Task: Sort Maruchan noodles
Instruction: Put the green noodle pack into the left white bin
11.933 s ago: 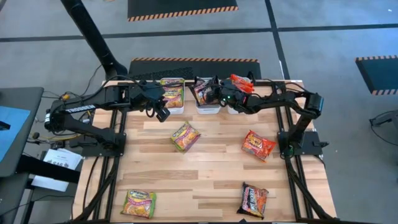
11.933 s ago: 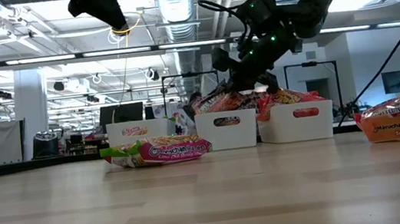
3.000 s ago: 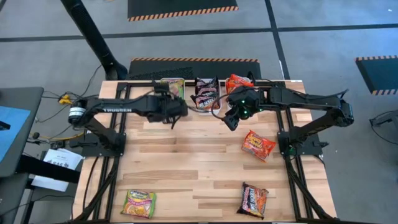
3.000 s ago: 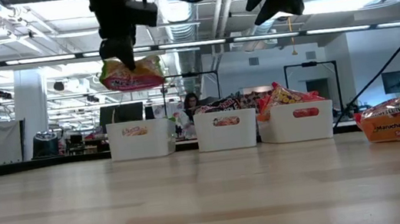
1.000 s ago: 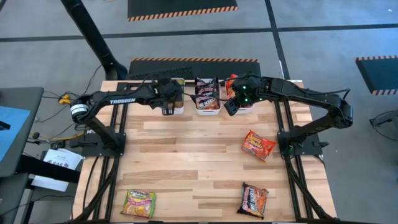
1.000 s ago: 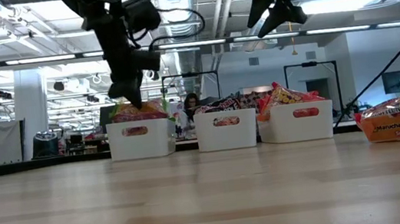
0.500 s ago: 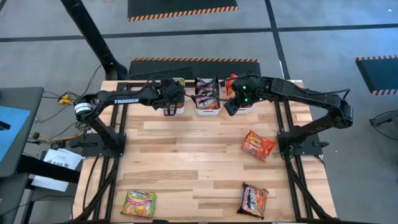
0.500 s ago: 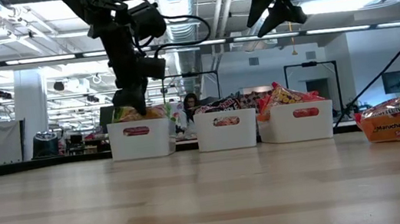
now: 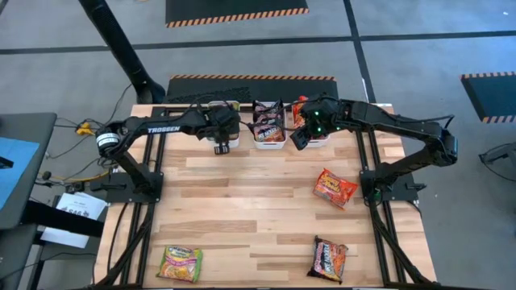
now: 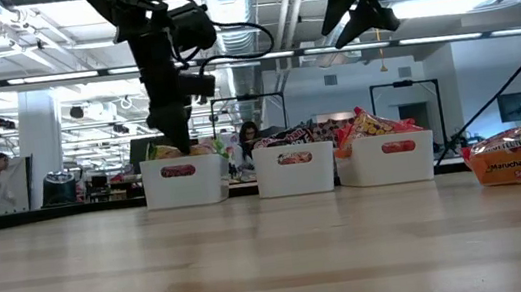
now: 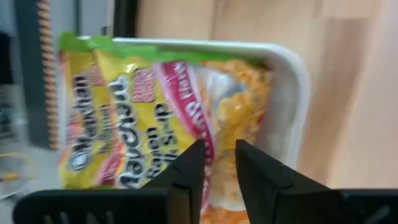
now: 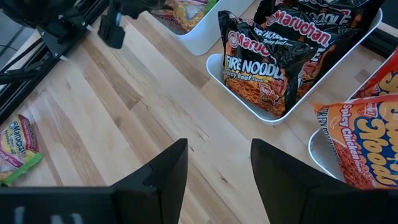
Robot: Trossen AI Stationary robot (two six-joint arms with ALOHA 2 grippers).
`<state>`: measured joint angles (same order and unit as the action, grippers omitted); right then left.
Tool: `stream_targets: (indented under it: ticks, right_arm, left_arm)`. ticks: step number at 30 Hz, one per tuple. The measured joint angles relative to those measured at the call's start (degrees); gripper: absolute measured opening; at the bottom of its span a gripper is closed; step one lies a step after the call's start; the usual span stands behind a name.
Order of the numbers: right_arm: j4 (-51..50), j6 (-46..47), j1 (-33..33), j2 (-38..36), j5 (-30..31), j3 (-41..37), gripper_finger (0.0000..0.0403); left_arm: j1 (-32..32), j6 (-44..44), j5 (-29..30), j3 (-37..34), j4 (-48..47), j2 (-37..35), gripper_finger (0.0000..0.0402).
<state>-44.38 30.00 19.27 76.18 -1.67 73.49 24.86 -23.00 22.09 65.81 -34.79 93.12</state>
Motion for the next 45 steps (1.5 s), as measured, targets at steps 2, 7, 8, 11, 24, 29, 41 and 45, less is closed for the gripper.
stream_targets:
  ticks: [2,7,8,11,24,29,41,45]
  right_arm:
    - [0.0,0.0,0.0,0.0,0.0,0.0,0.0200]
    - [-0.1,-0.5,0.0,0.0,0.0,0.0,0.0200]
    - [-0.1,-0.5,0.0,0.0,0.0,0.0,0.0200]
    - [-0.3,-0.5,0.0,0.0,0.0,0.0,0.0200]
    - [-0.2,-0.7,0.0,0.0,0.1,0.0,0.0200]
    - [-0.2,-0.6,0.0,0.0,0.1,0.0,0.0200]
    - [-0.2,-0.5,0.0,0.0,0.4,0.0,0.0200]
    - [-0.2,-0.5,0.0,0.0,0.4,0.0,0.0200]
  left_arm:
    - [0.0,1.1,-2.5,0.8,-1.3,0.0,0.0086]
    - [-0.1,2.9,-3.5,1.8,-2.5,0.0,0.0106]
    - [-0.1,4.2,-2.9,2.5,-3.4,0.0,0.0108]
    - [0.0,5.8,-1.7,5.1,-5.7,0.0,0.0109]
    - [9.6,5.9,-0.8,9.9,-1.2,1.6,0.0100]
    - [11.8,6.3,-4.3,9.9,-2.8,4.9,0.0100]
    - [9.5,9.2,-9.3,9.9,-7.1,7.3,0.0100]
    - [8.7,9.0,-9.0,9.9,-7.1,7.3,0.0100]
